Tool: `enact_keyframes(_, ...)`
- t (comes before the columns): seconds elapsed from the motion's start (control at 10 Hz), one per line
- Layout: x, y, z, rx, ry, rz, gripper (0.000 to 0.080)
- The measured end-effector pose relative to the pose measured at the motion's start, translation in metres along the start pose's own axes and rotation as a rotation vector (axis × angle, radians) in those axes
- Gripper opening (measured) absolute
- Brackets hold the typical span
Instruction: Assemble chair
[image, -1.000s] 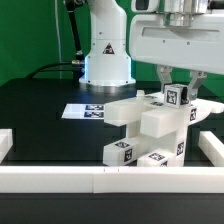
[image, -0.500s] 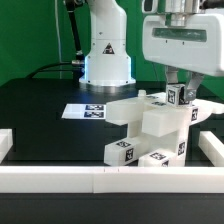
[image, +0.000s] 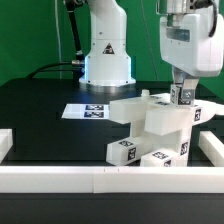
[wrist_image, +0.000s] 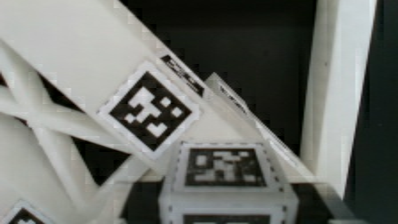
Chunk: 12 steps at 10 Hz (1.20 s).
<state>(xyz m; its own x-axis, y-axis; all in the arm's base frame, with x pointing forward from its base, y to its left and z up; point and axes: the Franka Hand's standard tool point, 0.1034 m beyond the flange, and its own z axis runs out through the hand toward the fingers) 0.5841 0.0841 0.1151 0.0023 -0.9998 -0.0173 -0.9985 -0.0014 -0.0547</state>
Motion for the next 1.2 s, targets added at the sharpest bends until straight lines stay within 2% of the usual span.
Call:
enact_keyframes(0.1,0.0000,0.0000,0.0001,0.000,0.000,-0.021,0.0368)
enact_keyframes(0.2,0.0000,0.0001,0.0001,0.000,0.000,-0.042,0.0368)
enact_keyframes(0.4,-0.0004,0.0007,0.0005,-0.006,0.000,-0.082,0.0616)
enact_keyframes(0.7,-0.0010,0.0007,0.0004,-0.007,0.002,-0.370,0.0648)
enact_keyframes(1.2,-0.0064,0.0025,0.0025,-0.016,0.013,-0.767,0.0649)
